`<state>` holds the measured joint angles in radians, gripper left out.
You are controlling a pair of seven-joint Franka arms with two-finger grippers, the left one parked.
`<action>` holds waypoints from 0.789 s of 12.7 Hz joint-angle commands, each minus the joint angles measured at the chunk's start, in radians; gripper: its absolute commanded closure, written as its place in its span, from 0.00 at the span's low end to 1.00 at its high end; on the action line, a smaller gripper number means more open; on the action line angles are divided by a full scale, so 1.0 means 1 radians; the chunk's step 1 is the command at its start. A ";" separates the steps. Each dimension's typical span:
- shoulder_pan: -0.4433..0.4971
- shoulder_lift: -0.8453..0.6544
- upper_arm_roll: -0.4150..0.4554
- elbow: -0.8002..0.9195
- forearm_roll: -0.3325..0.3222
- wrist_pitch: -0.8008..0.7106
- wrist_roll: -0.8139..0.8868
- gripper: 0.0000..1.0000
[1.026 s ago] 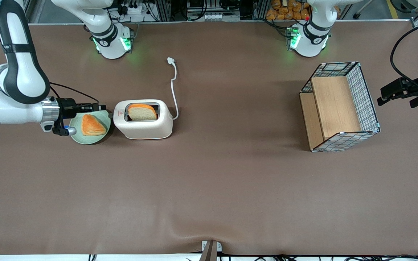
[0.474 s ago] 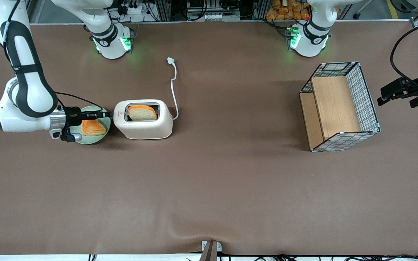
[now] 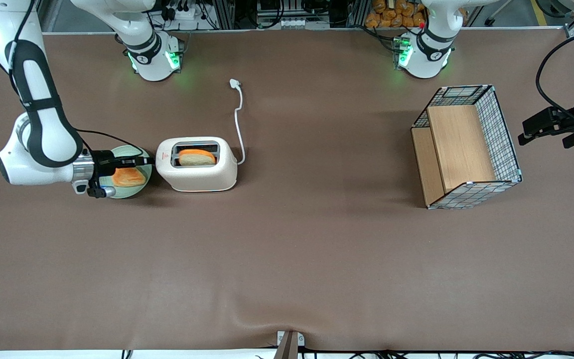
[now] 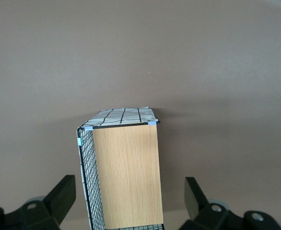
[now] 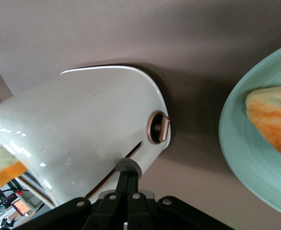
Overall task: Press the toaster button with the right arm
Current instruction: 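Push the toaster lever down with the right gripper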
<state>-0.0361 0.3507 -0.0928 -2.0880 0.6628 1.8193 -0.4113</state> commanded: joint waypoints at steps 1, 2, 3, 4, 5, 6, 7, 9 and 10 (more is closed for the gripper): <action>-0.008 0.051 0.008 -0.003 0.058 0.035 -0.047 1.00; -0.005 0.066 0.008 -0.003 0.063 0.055 -0.063 1.00; -0.004 0.085 0.008 -0.003 0.075 0.070 -0.081 1.00; -0.004 0.102 0.008 -0.003 0.096 0.074 -0.107 1.00; -0.007 0.120 0.008 -0.003 0.107 0.081 -0.136 1.00; -0.008 0.131 0.008 -0.003 0.110 0.093 -0.150 1.00; -0.008 0.136 0.008 -0.003 0.110 0.097 -0.153 1.00; -0.008 0.136 0.008 -0.001 0.110 0.098 -0.153 1.00; -0.008 0.133 0.008 0.003 0.110 0.092 -0.153 1.00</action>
<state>-0.0512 0.4139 -0.1052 -2.0879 0.7348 1.8343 -0.5176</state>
